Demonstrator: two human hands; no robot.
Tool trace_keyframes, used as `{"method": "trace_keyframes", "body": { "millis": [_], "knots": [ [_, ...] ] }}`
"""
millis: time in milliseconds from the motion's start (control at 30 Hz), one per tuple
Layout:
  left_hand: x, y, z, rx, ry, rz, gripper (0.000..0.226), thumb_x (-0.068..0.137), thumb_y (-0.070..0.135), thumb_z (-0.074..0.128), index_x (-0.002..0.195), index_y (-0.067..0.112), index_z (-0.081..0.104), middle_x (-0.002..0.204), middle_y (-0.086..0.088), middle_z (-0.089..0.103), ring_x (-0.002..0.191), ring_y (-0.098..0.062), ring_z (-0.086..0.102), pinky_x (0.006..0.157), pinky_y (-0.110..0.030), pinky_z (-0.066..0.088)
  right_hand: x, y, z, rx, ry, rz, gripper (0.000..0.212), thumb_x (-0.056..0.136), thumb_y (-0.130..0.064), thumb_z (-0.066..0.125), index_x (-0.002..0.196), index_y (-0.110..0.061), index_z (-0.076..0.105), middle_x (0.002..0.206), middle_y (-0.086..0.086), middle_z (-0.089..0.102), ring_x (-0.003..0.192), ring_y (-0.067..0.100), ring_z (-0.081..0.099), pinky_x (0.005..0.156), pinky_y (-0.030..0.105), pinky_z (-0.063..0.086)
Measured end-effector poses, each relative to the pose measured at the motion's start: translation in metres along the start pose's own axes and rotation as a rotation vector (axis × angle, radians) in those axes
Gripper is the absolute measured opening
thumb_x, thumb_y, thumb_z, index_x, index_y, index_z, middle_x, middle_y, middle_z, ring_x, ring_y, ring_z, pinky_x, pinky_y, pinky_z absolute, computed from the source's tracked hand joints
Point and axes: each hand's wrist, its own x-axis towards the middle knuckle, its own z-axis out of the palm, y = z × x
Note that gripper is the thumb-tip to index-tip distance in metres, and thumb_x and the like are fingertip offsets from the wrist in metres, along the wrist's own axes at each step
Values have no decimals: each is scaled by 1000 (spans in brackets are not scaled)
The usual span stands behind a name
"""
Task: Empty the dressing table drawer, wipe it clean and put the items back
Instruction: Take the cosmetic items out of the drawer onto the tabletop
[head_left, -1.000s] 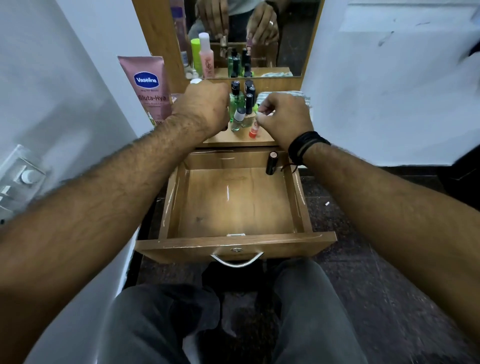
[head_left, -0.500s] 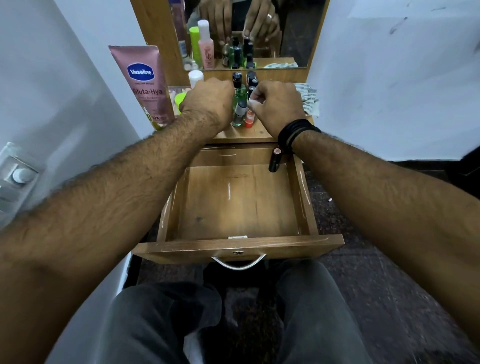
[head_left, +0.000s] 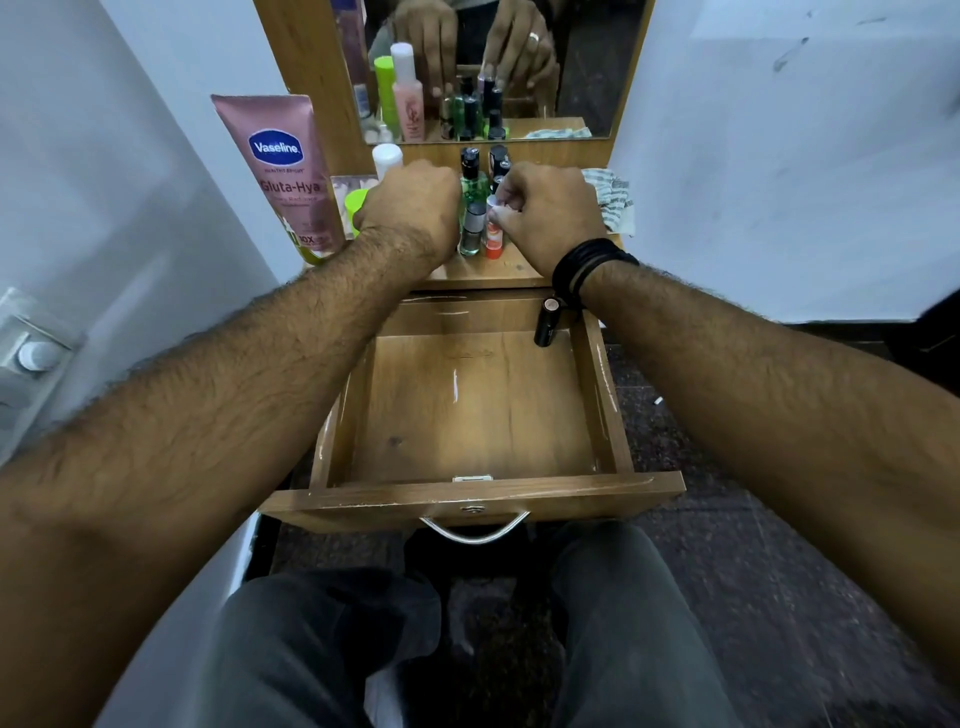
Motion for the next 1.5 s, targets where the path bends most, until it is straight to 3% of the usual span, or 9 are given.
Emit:
{"method": "trace_keyframes", "body": {
  "millis": [600,767,867,1067,1267,1500],
  "knots": [
    [-13,-2,-5,16,-23,11,33,92,2,58,125,5,57,124,-17,54,117,-43,54,85,-64,53,-28,24,-16,-20,14,39,25,92,-35,63,109,-19,72,104,2,73,100,24,64,89,42,54],
    [-29,4,-9,-64,52,21,37,91,3,60,125,10,51,139,-13,41,110,-42,56,72,-54,53,-54,47,-16,-74,-36,118,23,91,-36,63,109,-25,70,102,-4,72,100,23,64,90,42,54],
    [-43,12,-6,-99,91,87,33,95,16,60,126,13,49,134,-11,41,104,-41,59,67,-51,54,-70,60,-6,-144,-103,149,24,91,-39,60,108,-26,70,102,-3,71,99,25,65,89,43,54],
    [-77,31,23,-46,-2,254,30,98,31,51,123,14,53,123,-9,55,105,-37,61,79,-50,55,-85,67,17,-273,-281,179,39,91,-40,56,128,-36,64,122,-1,64,112,33,60,95,48,51],
    [-88,39,47,-93,-174,220,27,98,32,51,121,19,55,128,-4,54,114,-37,58,86,-56,54,-80,70,36,-309,-314,144,46,94,-42,57,139,-33,56,136,5,59,121,32,57,103,45,43],
    [-86,28,57,-67,-228,190,23,98,29,52,119,21,54,123,-3,53,115,-37,57,85,-59,54,-75,67,47,-302,-251,148,31,91,-41,62,121,-30,63,127,4,58,119,33,54,101,49,44]
  ]
}}
